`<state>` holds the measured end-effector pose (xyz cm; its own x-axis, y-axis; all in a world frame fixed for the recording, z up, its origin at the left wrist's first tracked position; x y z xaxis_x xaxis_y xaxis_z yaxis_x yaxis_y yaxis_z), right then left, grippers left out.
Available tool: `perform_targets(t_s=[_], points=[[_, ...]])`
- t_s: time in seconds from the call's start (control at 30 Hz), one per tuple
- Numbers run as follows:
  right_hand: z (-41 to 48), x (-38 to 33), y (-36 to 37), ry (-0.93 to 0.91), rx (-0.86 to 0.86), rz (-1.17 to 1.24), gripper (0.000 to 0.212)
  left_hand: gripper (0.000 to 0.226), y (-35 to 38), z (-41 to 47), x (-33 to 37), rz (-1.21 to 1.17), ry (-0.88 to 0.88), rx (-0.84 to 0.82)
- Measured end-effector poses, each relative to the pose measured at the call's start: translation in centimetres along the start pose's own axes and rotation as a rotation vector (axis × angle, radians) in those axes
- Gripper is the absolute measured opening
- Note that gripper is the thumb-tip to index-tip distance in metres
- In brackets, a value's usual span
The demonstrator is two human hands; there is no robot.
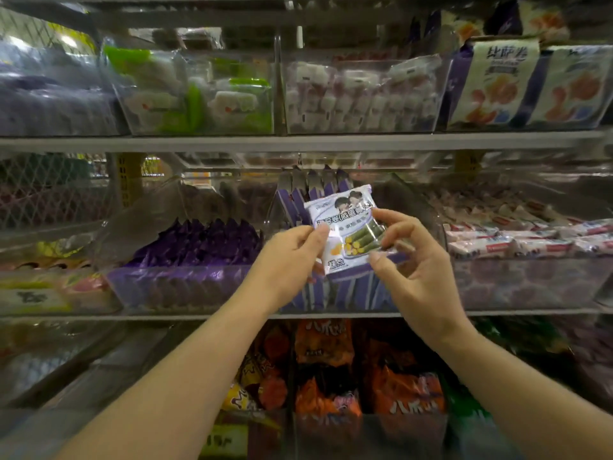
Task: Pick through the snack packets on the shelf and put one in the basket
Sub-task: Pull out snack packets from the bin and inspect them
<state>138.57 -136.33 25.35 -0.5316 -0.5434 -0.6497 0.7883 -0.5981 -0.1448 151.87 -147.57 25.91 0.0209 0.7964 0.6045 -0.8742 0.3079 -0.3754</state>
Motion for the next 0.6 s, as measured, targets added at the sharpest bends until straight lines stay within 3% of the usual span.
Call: perform_targets(t_s=[0.1, 0.2, 0.27, 0.4, 0.6], points=[[-2.5, 1.2, 1.6, 0.050, -0.097, 0.068, 0.034, 0.025, 0.9, -1.6, -0.6, -0.274, -0.036, 0.016], [-3.9, 2.3, 2.2, 0.154, -0.120, 0.165, 0.064, 0.048, 1.4, -3.6, -1.8, -0.340, -0.028, 0.018], [-4.3, 3.4, 1.8, 0.265, -0.055, 0.211, 0.070, 0.046, 2.1, -5.0, -2.5, -0.366, -0.019, -0.054], [-5.3, 5.5, 2.4, 0.521, -0.029, 0.485, 0.038, 0.053, 4.4, -7.8, -4.3, -0.455, -0.072, -0.153], [-7.0, 8.3, 3.7, 0.645, -0.035, 0.688, 0.026, 0.053, 6.6, -10.8, -7.2, -0.620, -0.187, -0.255]])
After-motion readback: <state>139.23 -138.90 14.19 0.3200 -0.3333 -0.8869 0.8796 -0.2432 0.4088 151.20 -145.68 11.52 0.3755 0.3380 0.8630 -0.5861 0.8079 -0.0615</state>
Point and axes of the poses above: each hand's wrist, its own z-axis towards the middle knuckle, its own y-axis out of the palm, x = y × z, the point moved 6 cm from there along z, towards the middle knuckle, and after that the axes turned 12 degrees about y, right-handed, at the moved point
